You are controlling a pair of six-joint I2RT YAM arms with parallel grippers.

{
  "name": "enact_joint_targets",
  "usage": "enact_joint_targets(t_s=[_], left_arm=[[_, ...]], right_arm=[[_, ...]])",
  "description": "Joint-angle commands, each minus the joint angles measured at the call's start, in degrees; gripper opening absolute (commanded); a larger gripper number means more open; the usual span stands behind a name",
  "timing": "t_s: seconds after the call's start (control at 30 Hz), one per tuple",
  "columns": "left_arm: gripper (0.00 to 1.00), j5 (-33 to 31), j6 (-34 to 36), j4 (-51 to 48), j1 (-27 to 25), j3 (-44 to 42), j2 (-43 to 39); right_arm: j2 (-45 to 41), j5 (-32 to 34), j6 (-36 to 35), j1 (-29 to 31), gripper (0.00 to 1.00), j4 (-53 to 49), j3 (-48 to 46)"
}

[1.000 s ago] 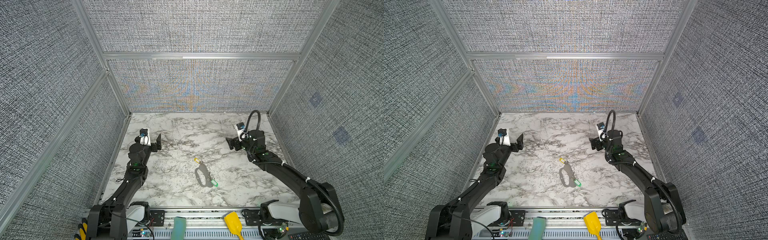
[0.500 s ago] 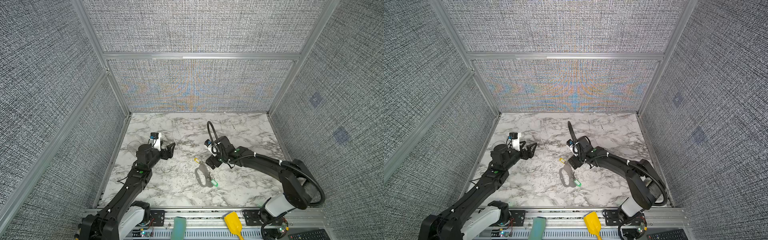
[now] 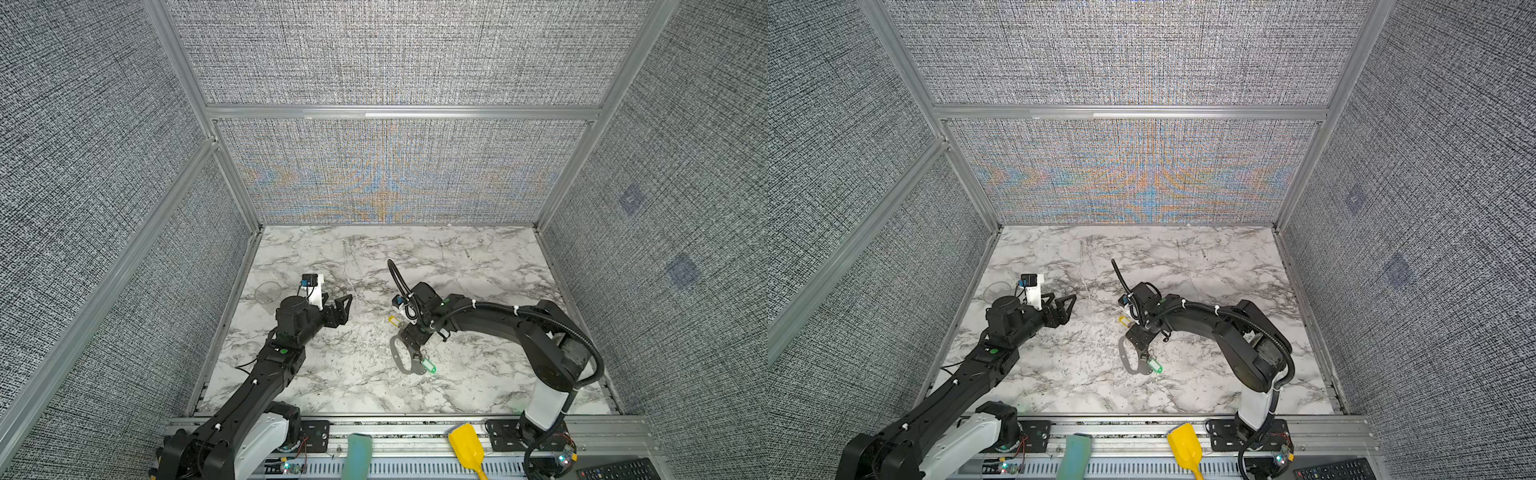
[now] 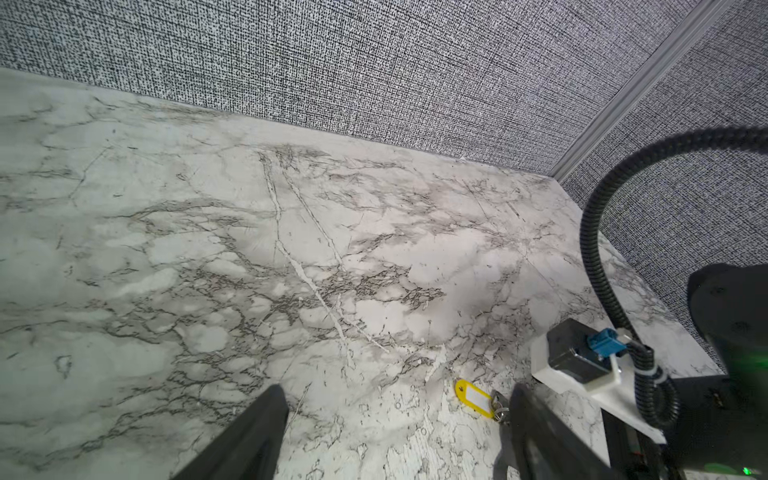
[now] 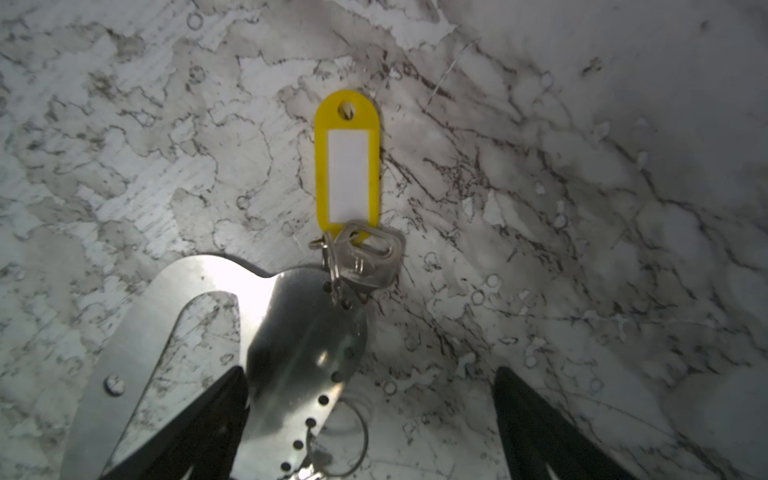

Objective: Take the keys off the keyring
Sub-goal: 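Move the right gripper over the metal keyring while the left arm rises, then lower the right gripper and close it on the keyring's metal ring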

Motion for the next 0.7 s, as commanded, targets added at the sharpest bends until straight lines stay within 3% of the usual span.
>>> enact_joint_targets(t_s=[0.0, 0.4, 0.67], left_arm=[[0.85, -0.62, -1.30, 0.68, -0.03, 0.00, 0.09], [0.85, -1.61, -2.32, 0.21, -0.38, -1.34, -0.77], [0.85, -2.34, -1.86, -2.18, -0.55, -1.46, -2.51]], right_arm=[[0.38, 2.01, -0.15, 0.14, 0.94, -1.12, 0.53], [2.80, 3.87, -0.90, 0.20, 0.98, -1.87, 2.55], [1.81, 13.09, -1.95, 0.12, 0.99, -2.65, 3.04]])
